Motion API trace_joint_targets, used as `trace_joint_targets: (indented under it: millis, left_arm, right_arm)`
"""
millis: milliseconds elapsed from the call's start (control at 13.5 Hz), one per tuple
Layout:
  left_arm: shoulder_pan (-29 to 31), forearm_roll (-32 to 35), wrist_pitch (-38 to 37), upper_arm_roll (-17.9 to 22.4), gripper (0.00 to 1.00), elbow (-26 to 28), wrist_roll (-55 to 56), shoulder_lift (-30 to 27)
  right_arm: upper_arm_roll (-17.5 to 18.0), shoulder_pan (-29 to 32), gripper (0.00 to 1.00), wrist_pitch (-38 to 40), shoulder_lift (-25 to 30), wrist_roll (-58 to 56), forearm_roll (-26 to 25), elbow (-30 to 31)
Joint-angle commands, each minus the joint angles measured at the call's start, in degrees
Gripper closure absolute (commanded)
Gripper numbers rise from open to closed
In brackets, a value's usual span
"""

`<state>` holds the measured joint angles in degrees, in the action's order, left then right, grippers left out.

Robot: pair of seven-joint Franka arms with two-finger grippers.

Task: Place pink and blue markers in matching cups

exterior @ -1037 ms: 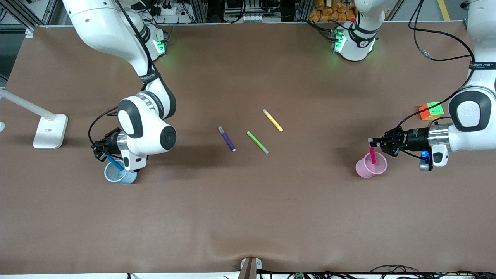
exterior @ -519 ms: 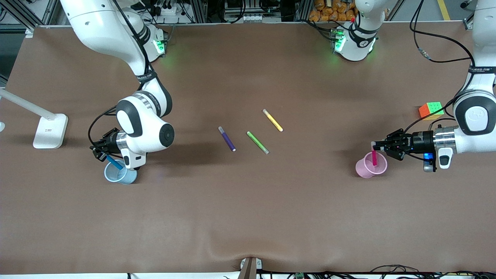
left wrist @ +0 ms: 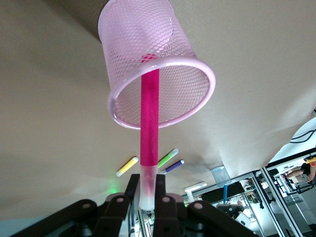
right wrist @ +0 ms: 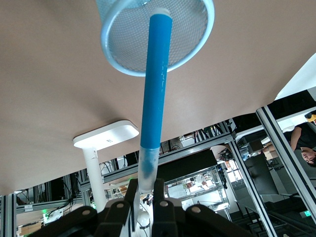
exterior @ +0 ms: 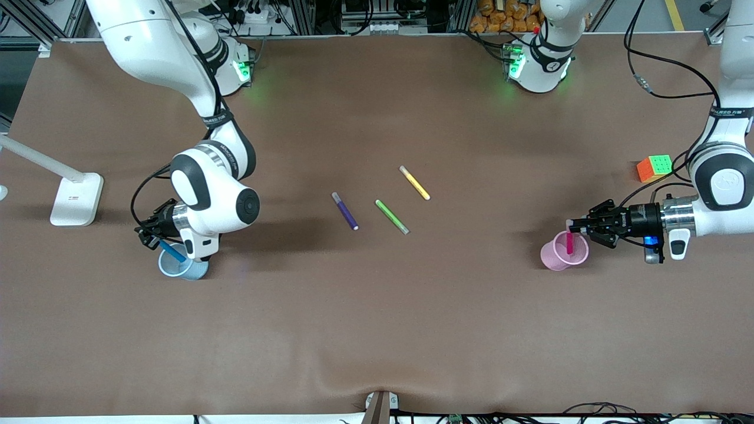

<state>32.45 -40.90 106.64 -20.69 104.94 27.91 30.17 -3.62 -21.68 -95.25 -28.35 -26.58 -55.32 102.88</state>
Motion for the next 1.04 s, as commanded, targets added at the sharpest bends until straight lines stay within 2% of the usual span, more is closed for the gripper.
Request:
trace_joint_targets:
  millis: [0, 74, 444, 593, 741, 963]
  left_arm:
    - [0.5, -1.1, -1.7, -0.5, 0.16, -1.7, 2.0, 0.9]
    - [0.4, -1.0, -1.7, -0.6, 0.00, -2.1, 3.7, 0.8]
    - [0.0, 0.9, -9.2, -0.9, 0.00, -7.6, 8.5, -0.7]
    - [-0.8, 4.6, -10.2, -1.3, 0.00, -9.8, 14.9, -3.2]
    - [-2.0, 8.3, -14.9, -1.3, 0.00, -14.1, 16.8, -3.7]
    - [-2.0, 9.9, -16.2, -2.4, 0.00, -14.6, 17.1, -8.0]
  right_arm:
    - [0.6, 0.8, 0.21, -1.0, 0.7, 0.5, -2.9, 1.4]
    - [0.6, 0.7, 0.00, -1.0, 0.7, 0.4, -2.9, 1.4]
    - [0.7, 0.8, 0.00, -1.0, 0.9, 0.5, -2.8, 0.9]
    - [0.9, 1.7, 0.00, -1.3, 1.7, 0.7, -1.2, 0.0]
    - [0.7, 1.9, 0.00, -1.3, 2.3, 0.7, 6.7, -3.0]
    - [0.7, 3.6, 0.00, -1.3, 3.6, 0.7, 13.5, -5.8]
